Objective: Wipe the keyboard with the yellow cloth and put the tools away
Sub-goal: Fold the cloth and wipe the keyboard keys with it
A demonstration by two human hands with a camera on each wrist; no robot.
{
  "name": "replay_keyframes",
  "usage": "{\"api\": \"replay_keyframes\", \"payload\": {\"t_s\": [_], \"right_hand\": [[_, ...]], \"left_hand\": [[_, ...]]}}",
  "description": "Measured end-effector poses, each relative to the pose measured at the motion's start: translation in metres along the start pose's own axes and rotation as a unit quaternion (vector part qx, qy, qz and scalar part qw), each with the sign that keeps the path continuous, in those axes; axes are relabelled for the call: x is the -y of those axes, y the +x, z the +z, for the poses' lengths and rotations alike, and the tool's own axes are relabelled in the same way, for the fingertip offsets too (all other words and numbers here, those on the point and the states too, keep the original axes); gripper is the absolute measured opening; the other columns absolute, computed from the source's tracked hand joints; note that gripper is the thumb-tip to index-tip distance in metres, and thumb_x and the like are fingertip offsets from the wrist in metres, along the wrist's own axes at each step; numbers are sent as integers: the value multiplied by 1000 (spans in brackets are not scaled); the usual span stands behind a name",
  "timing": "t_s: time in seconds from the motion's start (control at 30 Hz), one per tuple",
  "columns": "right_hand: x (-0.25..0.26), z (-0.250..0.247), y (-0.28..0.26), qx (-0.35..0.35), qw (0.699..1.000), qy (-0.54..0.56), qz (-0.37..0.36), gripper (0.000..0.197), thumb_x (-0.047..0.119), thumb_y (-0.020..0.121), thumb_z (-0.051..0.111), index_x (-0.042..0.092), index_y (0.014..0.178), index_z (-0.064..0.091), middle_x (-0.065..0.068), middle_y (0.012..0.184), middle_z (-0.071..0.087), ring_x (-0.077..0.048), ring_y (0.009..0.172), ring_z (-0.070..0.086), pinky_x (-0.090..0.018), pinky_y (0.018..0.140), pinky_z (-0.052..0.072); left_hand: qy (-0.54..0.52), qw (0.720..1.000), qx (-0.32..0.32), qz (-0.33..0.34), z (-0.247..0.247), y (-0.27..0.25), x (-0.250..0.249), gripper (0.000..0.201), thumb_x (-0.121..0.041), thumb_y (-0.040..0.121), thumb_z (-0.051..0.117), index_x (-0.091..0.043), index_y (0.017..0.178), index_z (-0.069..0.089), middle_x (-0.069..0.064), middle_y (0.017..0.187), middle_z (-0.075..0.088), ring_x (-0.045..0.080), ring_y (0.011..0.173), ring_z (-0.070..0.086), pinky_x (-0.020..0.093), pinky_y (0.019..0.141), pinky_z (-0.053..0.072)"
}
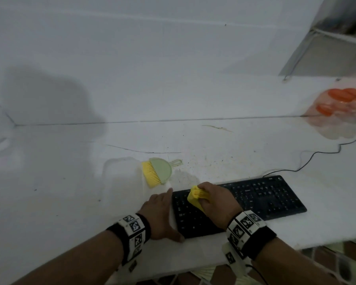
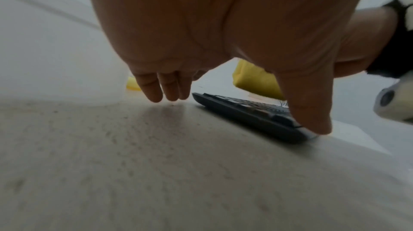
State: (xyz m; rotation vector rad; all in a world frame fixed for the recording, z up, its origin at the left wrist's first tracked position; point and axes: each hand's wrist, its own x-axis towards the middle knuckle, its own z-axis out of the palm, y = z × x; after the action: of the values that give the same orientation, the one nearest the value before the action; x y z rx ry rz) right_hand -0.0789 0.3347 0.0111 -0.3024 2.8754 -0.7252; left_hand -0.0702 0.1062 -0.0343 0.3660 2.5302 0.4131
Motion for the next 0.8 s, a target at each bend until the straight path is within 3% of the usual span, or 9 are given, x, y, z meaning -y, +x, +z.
{"api": "replay_keyframes", "payload": {"t_s": [0.1, 0.23, 0.33, 0.47, 0.53, 0.6, 0.67, 0.73, 0.8], "right_hand": [[11, 7, 10, -29, 999, -23, -7, 34, 38, 92, 56, 26, 124, 58, 1, 115, 70, -20, 106, 63, -32, 93, 50], [27, 38, 24, 3, 998, -61, -21, 32, 44, 90, 55, 29, 118, 55, 1, 111, 67, -24, 102, 61, -38, 90, 50], [28, 50, 32, 9, 995, -95, -24, 25, 37, 90, 55, 27, 113, 55, -1, 108, 66, -28, 100, 61, -38, 85, 49], [27, 44, 38, 9, 994, -105, -7, 34, 27, 91, 54, 23, 125, 58, -3, 120, 65, -29, 108, 55, -38, 95, 46], [31, 35, 38, 56, 991, -117, -14, 34, 23, 89, 57, 22, 123, 63, -3, 119, 67, -29, 109, 58, -38, 96, 47], [38, 18, 37, 135, 977, -161, -22, 25, 23, 85, 59, 21, 106, 71, -3, 106, 72, -26, 98, 65, -35, 85, 54], [44, -1, 39, 171, 965, -199, -16, 19, 27, 83, 58, 17, 89, 73, -5, 90, 73, -24, 84, 68, -29, 69, 52], [45, -8, 43, 131, 969, -210, -15, 16, 25, 84, 59, 18, 93, 70, -4, 93, 72, -24, 88, 67, -28, 68, 46], [49, 0, 46, 89, 979, -184, -12, 24, 19, 87, 58, 20, 109, 67, -2, 107, 70, -26, 101, 62, -31, 81, 45]], "left_hand": [[42, 999, -10, 3, -2, 7, 0, 155, -94, 47, 70, -22, 163, -4, 2, 168, 13, 29, 152, 15, 47, 125, 21], [24, 999, -42, 5, 0, 12, -1, 136, -90, 46, 75, -34, 155, 16, -4, 152, 27, 26, 140, 26, 49, 118, 27], [26, 999, -39, 4, -1, 13, 4, 137, -89, 46, 76, -35, 156, 14, -4, 155, 24, 27, 142, 23, 49, 119, 25], [45, 998, -39, 3, -1, 10, 6, 139, -89, 47, 74, -32, 158, 12, -2, 157, 21, 27, 144, 20, 48, 120, 23], [47, 998, -38, 3, -2, 10, 6, 139, -89, 48, 74, -33, 158, 11, -2, 158, 20, 27, 145, 20, 48, 120, 22], [51, 998, -32, 0, -3, 10, 6, 141, -91, 48, 73, -33, 159, 7, -2, 160, 18, 27, 146, 17, 48, 121, 20], [54, 998, -27, -3, -2, 9, 6, 145, -93, 49, 70, -30, 161, 4, -1, 163, 14, 28, 148, 15, 48, 122, 18], [55, 998, -28, -1, -1, 9, 6, 146, -94, 49, 69, -29, 161, 3, -1, 163, 14, 28, 148, 14, 48, 122, 17], [54, 998, -37, 2, -1, 9, 6, 144, -94, 48, 69, -30, 160, 7, -1, 161, 17, 27, 146, 18, 48, 122, 20]]}}
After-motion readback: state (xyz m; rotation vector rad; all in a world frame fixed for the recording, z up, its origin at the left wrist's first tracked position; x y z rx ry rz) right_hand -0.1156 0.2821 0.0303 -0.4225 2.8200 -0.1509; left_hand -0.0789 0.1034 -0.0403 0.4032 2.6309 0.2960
